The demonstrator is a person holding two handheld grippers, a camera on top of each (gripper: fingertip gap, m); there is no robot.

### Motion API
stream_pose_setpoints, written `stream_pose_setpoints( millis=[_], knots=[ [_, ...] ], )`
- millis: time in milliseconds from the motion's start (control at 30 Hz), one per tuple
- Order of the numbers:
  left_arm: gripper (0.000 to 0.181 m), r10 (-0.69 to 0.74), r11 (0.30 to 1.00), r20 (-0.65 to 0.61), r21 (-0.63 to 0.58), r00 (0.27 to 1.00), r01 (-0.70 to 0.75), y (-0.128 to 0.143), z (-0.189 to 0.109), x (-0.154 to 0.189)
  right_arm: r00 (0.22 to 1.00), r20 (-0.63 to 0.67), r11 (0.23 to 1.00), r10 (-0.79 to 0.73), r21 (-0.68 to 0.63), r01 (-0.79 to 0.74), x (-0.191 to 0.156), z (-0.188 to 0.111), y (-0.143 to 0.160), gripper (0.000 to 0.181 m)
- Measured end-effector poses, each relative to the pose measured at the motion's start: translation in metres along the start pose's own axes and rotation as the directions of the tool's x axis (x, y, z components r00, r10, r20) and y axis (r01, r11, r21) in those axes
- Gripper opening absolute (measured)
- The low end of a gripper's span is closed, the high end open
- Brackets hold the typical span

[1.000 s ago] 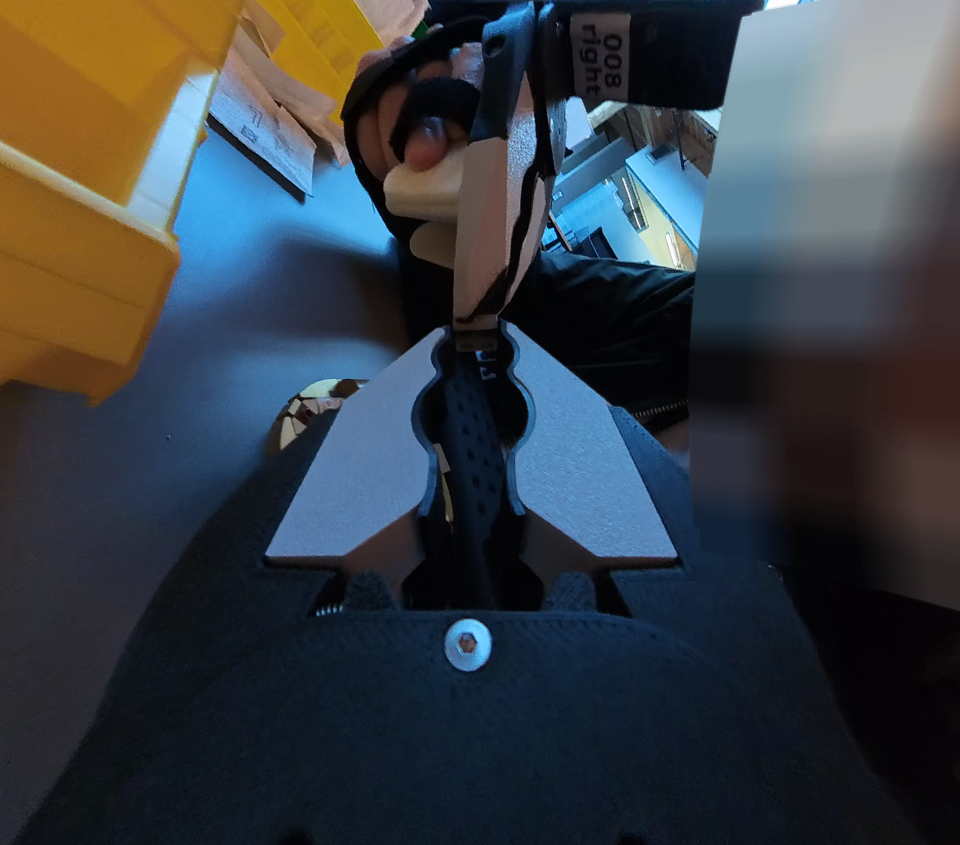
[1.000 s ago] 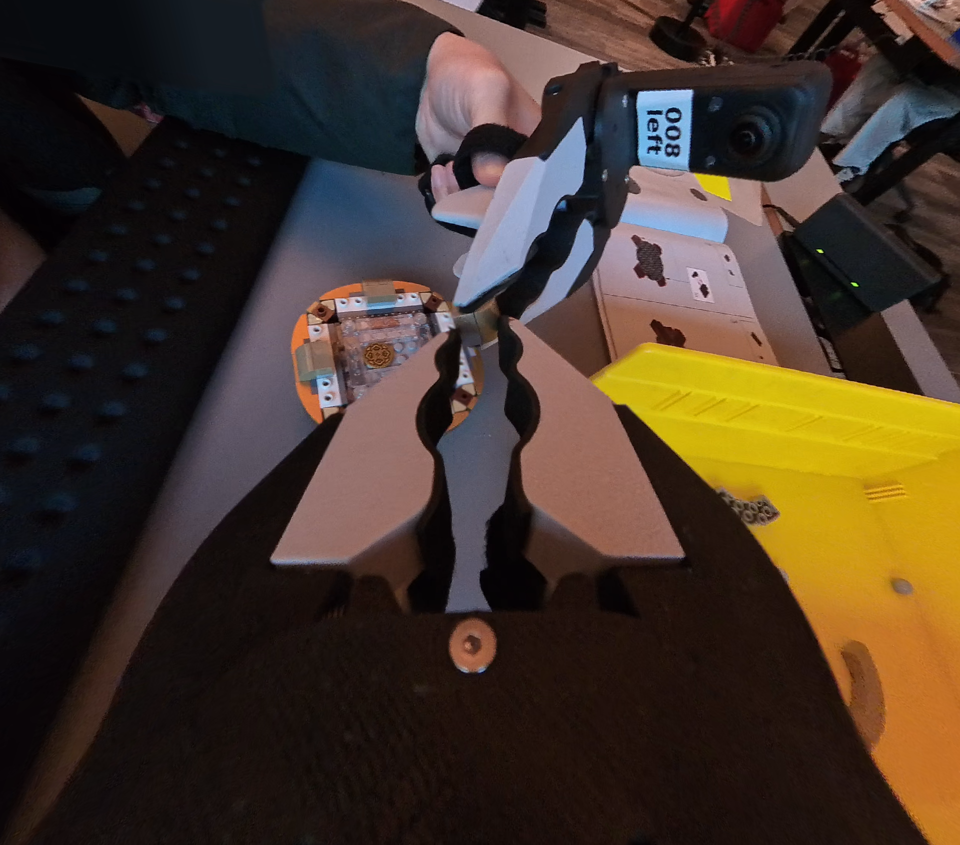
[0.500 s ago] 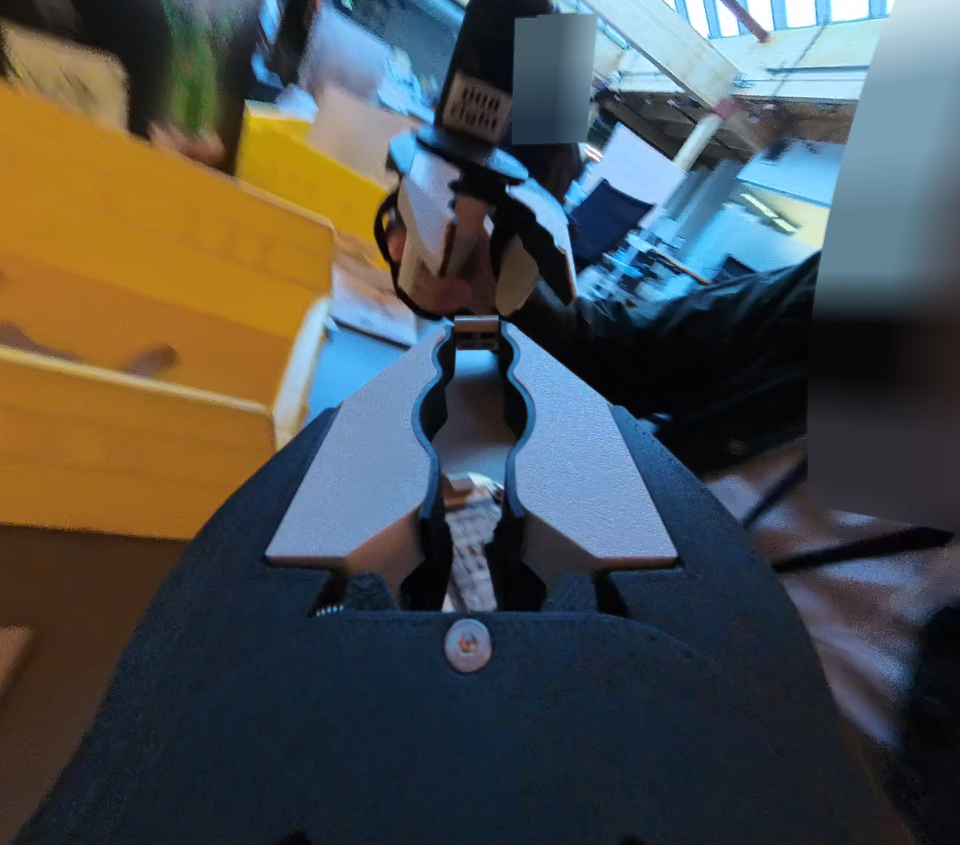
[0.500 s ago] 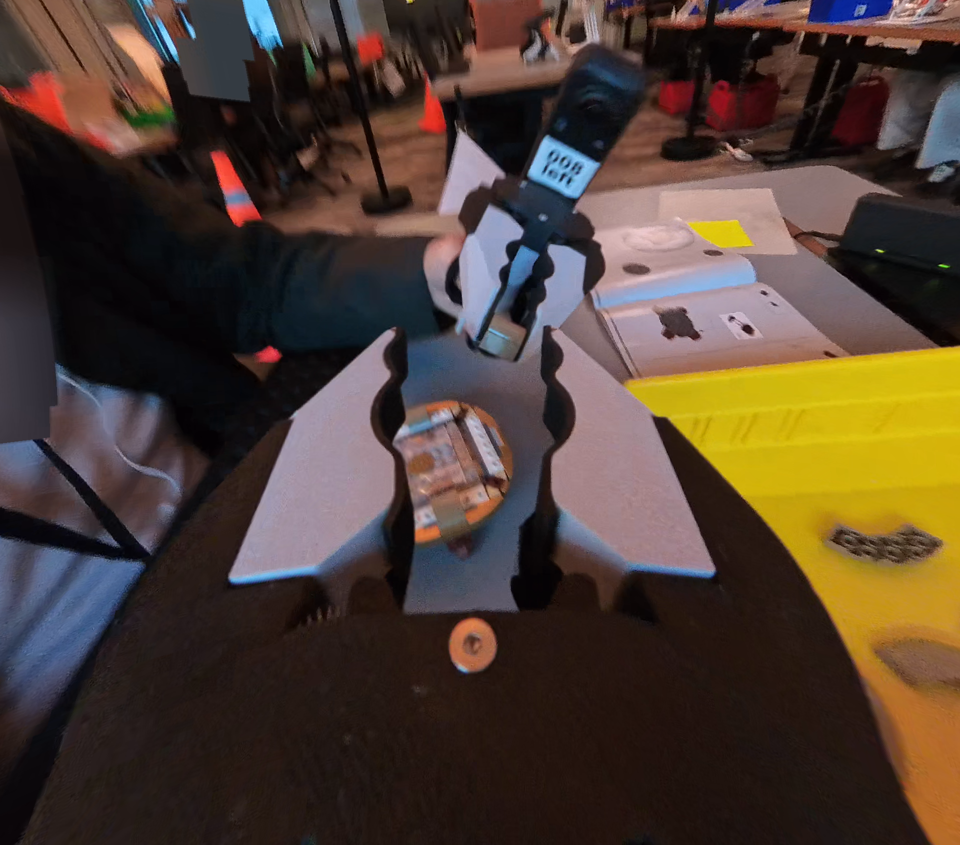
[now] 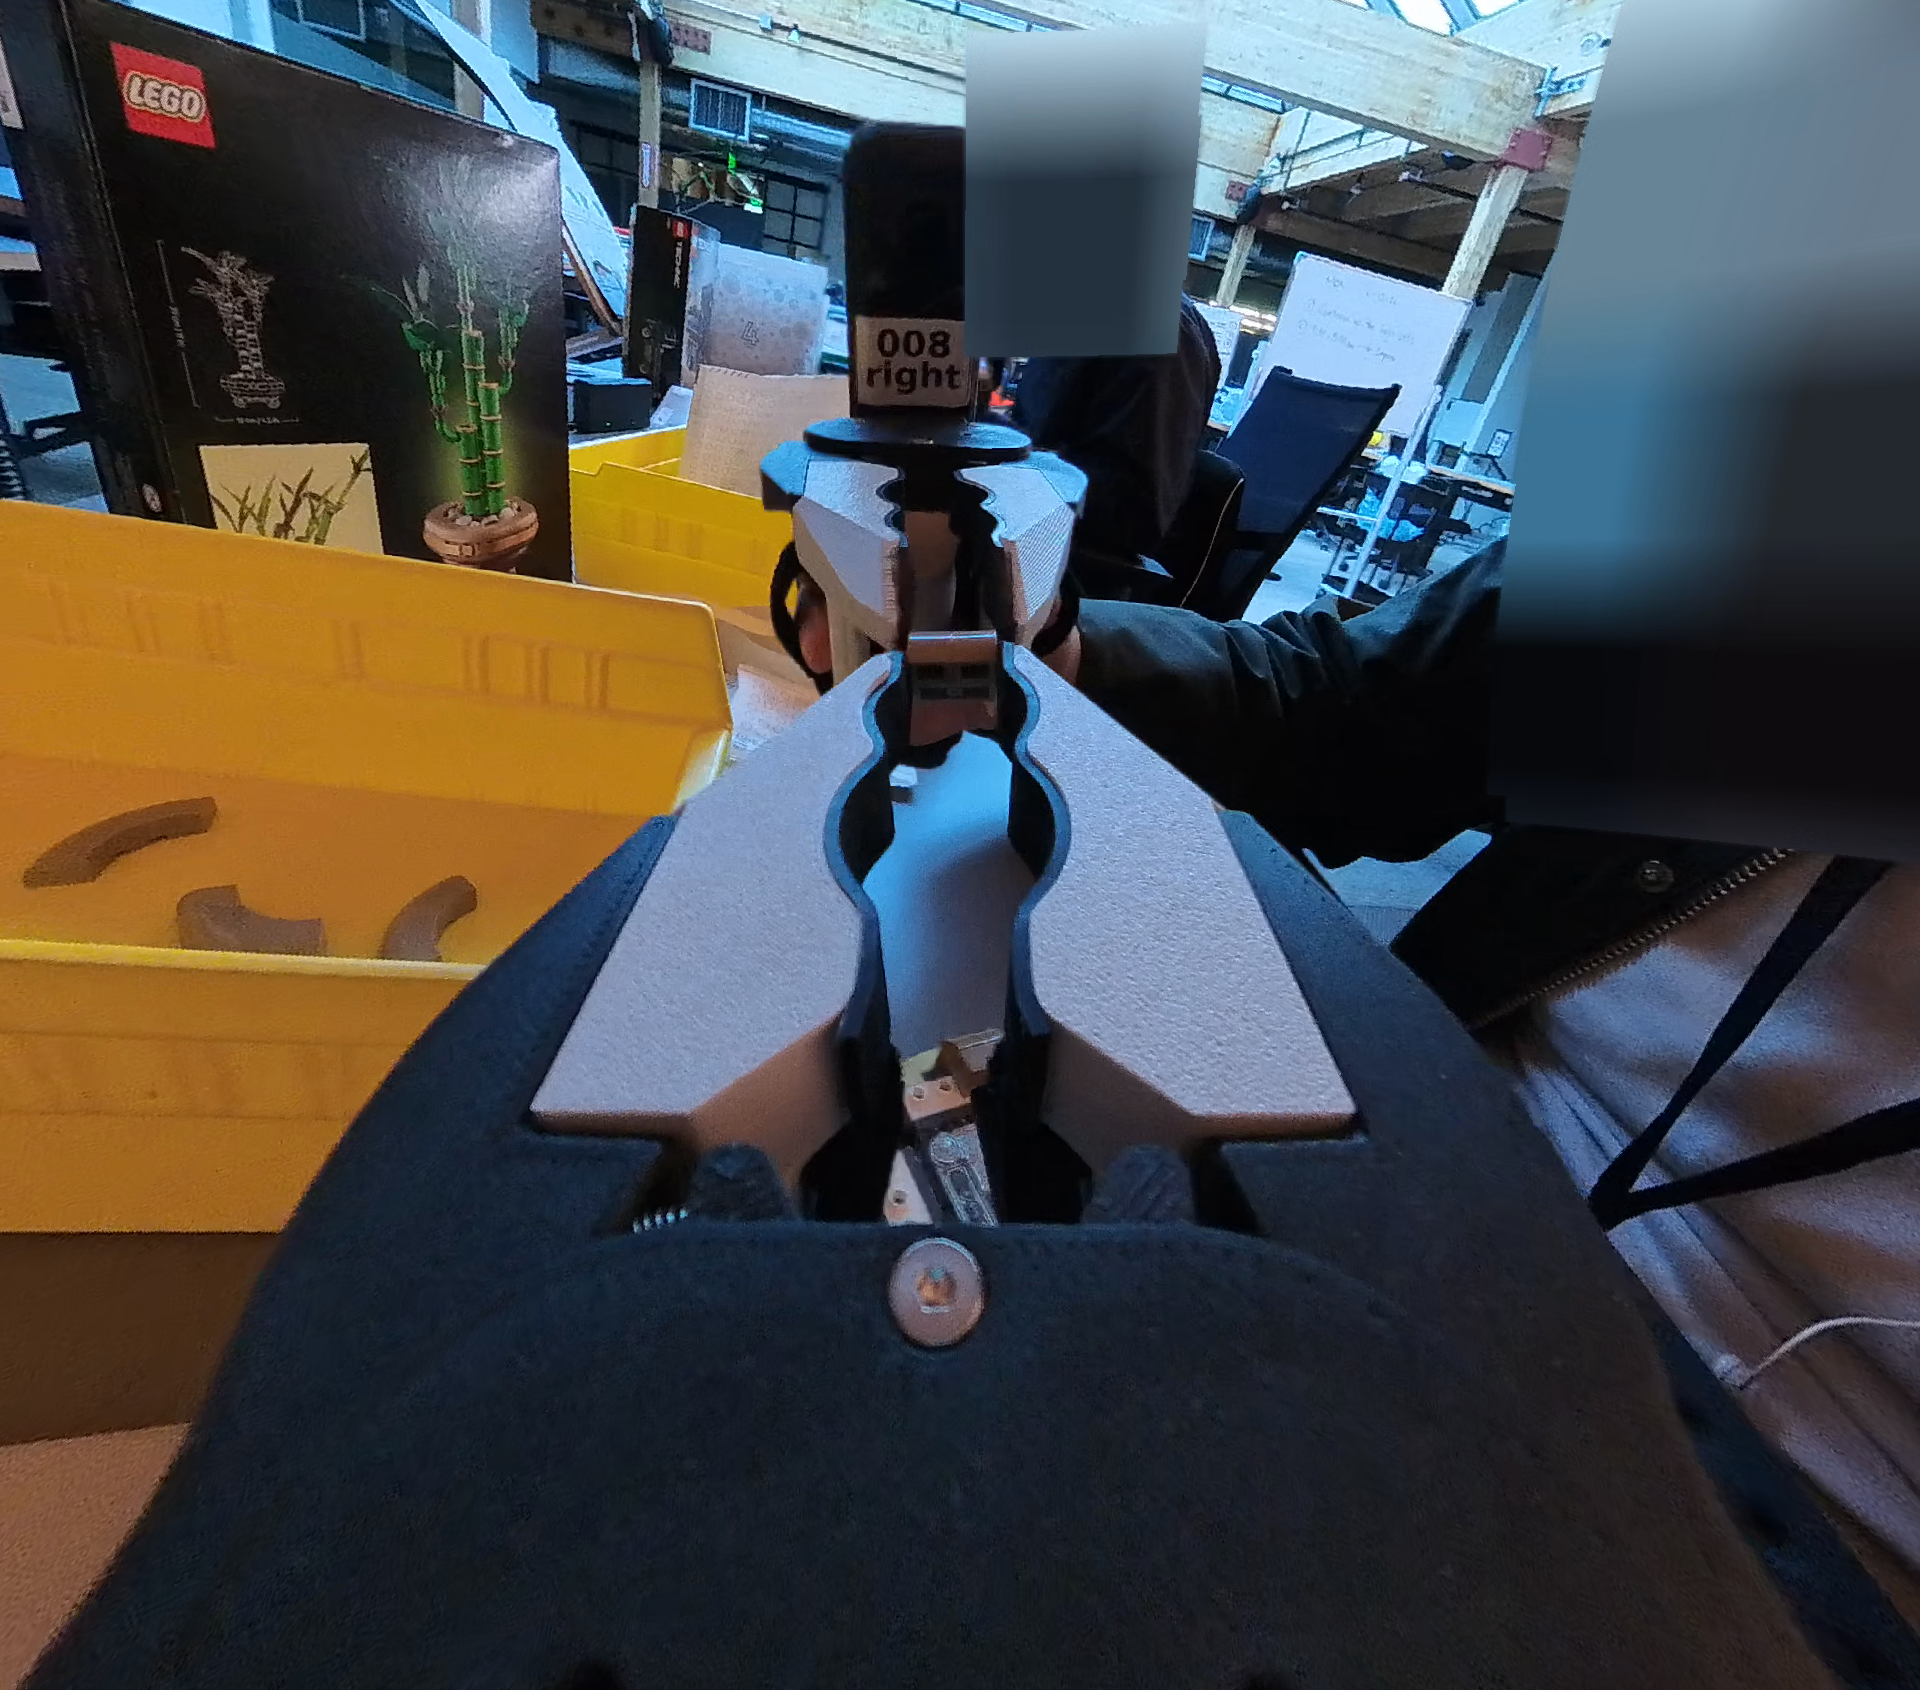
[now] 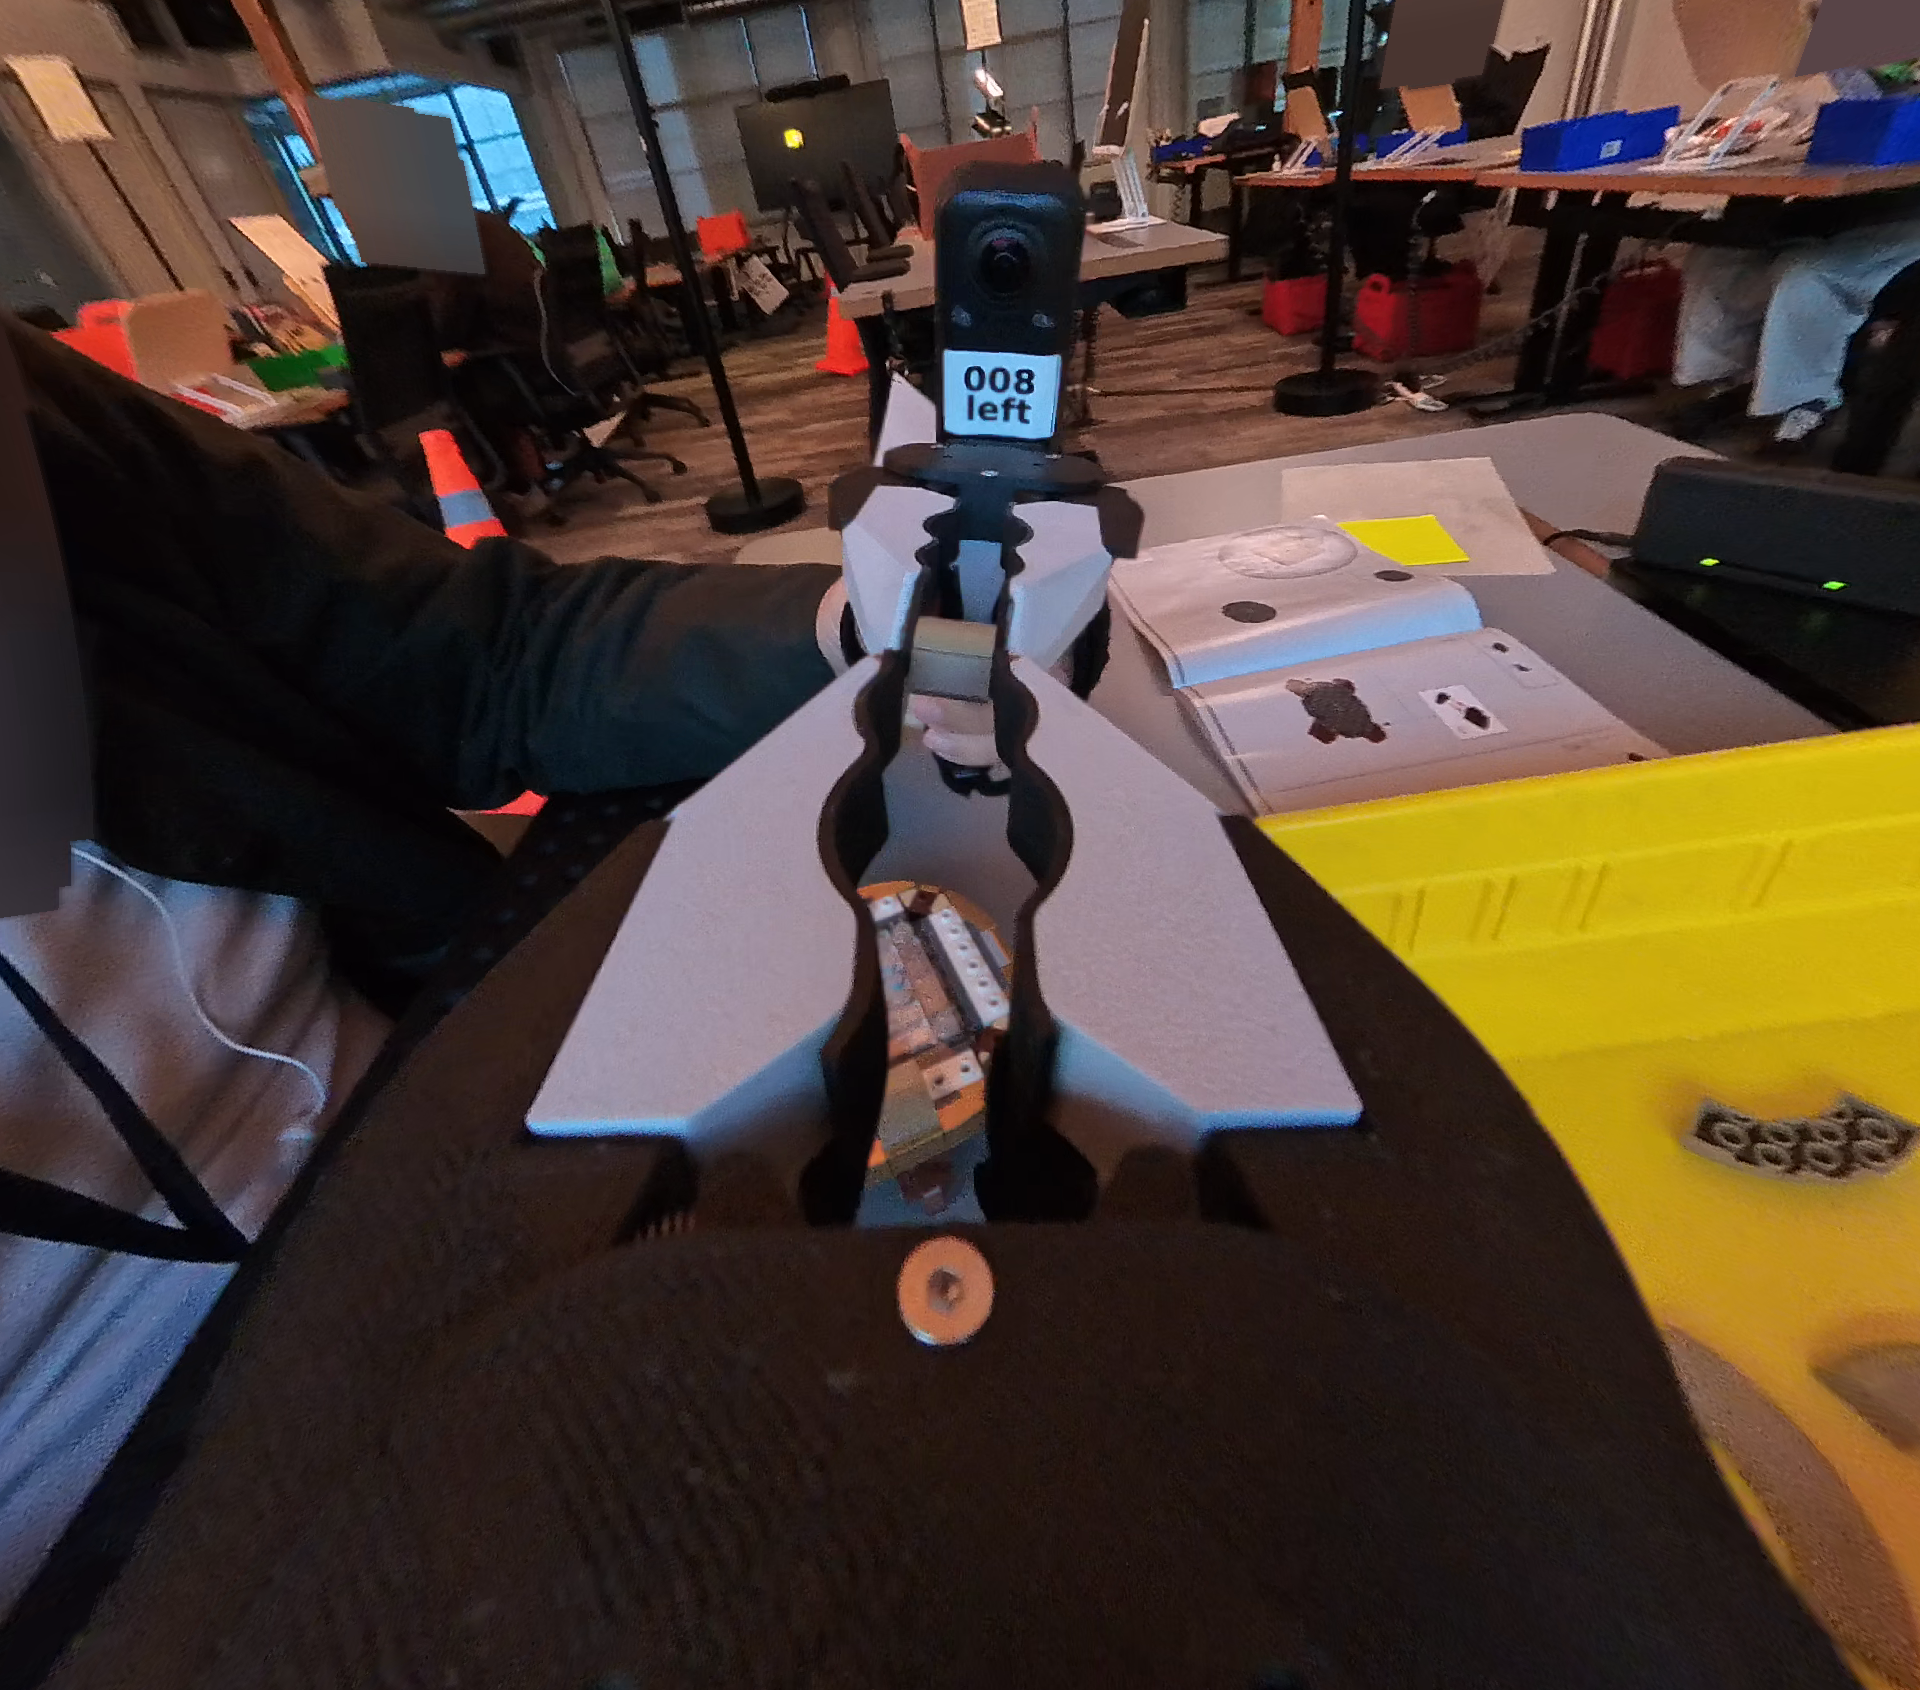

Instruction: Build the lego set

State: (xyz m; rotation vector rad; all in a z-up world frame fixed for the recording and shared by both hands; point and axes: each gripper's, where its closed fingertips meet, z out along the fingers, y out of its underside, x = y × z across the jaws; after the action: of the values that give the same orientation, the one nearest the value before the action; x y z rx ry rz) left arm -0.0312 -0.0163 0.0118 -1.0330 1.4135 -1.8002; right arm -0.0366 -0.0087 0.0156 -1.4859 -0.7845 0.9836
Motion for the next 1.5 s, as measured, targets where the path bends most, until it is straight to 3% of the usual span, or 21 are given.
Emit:
stream_pose_setpoints(
  millis=[100,300,400,867,1000,1100,1200,1267,1400,1500],
  knots=[
    [0.014,0.006,1.000,0.002,0.013,1.000,-0.006,-0.002,-0.001,0.000,1.000,-0.013,1.000,0.028,0.005,-0.027,0.006,-0.001,0.001,0.025],
    [0.014,0.023,1.000,0.004,0.013,1.000,-0.023,-0.003,-0.001,0.001,0.999,-0.004,0.999,0.039,-0.017,-0.039,0.005,0.002,0.007,0.023],
    [0.014,0.024,1.000,0.002,0.016,1.000,-0.024,-0.004,-0.001,0.002,0.999,0.022,0.999,0.037,-0.015,-0.037,0.001,0.003,0.007,0.013],
    [0.014,0.103,0.994,0.094,-0.031,0.990,-0.100,0.000,-0.002,-0.008,0.995,0.031,0.996,0.092,0.012,-0.093,0.005,0.003,0.008,0.021],
    [0.014,0.118,0.993,0.112,-0.032,0.987,-0.115,-0.003,0.000,-0.007,0.976,0.083,0.976,0.203,0.058,-0.208,0.008,0.000,0.003,0.022],
    [0.014,0.047,0.999,0.170,-0.032,0.984,-0.042,-0.001,0.000,-0.019,0.963,0.105,0.955,0.249,0.136,-0.262,0.015,-0.007,-0.005,0.024],
    [0.014,-0.017,1.000,0.176,-0.016,0.984,0.020,0.001,0.001,-0.024,0.996,-0.008,0.988,0.094,0.120,-0.093,0.022,-0.011,-0.003,0.027],
    [0.014,-0.058,0.998,0.170,-0.025,0.984,0.063,0.004,0.001,-0.025,0.989,-0.107,0.990,-0.106,0.083,0.115,0.022,-0.012,-0.003,0.032],
    [0.014,-0.163,0.987,0.131,0.006,0.978,0.163,0.003,0.004,-0.024,0.788,-0.301,0.843,-0.537,-0.151,0.517,0.021,-0.009,0.001,0.037],
    [0.014,-0.208,0.978,0.123,0.017,0.970,0.208,0.004,0.006,-0.025,0.679,-0.350,0.763,-0.645,-0.253,0.595,0.022,-0.004,0.003,0.028]
  ],
)
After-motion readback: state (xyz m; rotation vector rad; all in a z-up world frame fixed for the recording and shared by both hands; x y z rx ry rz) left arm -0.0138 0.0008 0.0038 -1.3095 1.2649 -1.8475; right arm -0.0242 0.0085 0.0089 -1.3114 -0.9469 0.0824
